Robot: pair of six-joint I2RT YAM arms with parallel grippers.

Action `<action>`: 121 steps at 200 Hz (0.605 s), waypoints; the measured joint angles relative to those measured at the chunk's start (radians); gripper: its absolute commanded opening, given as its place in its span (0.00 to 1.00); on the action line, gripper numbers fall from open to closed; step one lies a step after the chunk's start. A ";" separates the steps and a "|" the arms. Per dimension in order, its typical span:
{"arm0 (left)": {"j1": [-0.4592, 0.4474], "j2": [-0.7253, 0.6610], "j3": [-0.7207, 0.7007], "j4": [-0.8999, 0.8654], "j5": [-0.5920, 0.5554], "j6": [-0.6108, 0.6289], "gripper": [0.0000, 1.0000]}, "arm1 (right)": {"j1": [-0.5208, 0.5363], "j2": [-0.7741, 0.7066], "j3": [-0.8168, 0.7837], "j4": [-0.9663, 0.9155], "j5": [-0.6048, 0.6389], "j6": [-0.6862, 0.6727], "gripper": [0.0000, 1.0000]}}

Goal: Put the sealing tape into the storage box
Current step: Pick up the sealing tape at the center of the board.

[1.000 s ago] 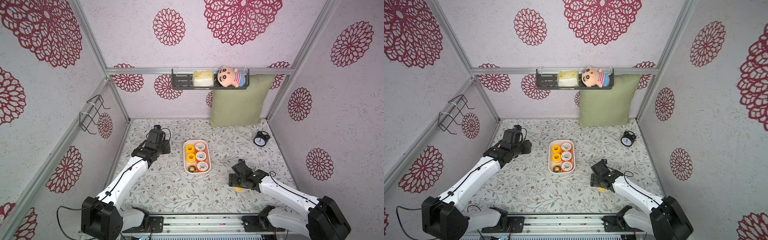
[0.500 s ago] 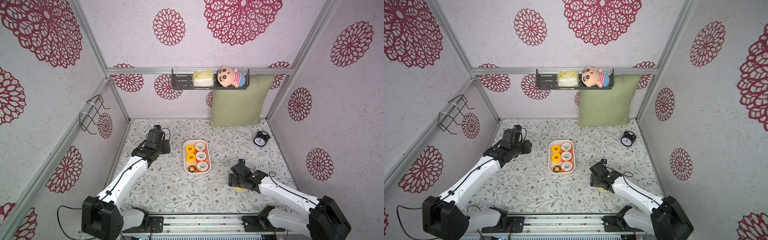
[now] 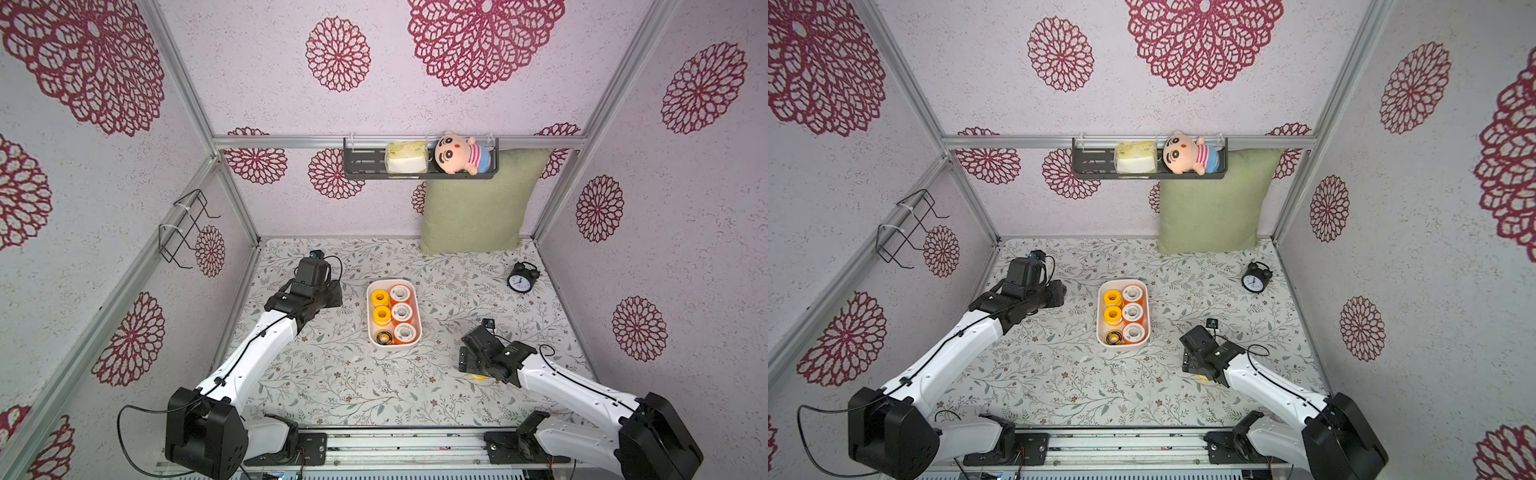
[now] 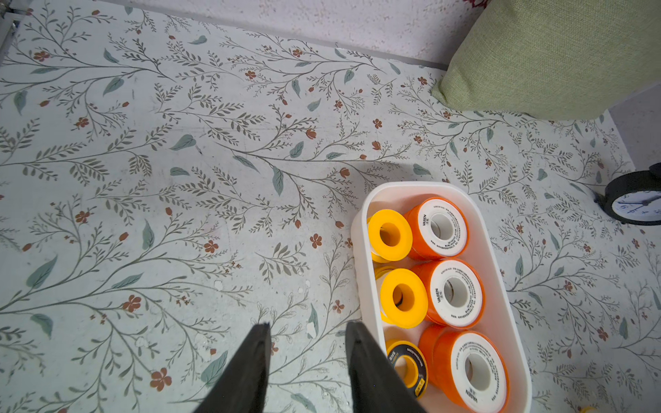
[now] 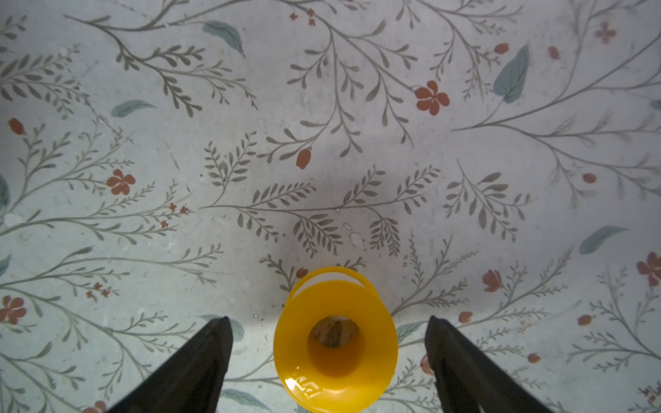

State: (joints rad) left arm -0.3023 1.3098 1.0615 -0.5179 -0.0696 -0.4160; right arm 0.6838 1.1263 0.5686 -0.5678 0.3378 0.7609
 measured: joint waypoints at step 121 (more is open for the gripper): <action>0.000 0.004 0.000 0.002 0.009 0.000 0.41 | 0.000 0.031 -0.057 0.069 -0.011 0.000 0.80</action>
State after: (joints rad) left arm -0.3023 1.3140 1.0615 -0.5156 -0.0608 -0.4160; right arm 0.6838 1.1576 0.5117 -0.4988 0.3264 0.7605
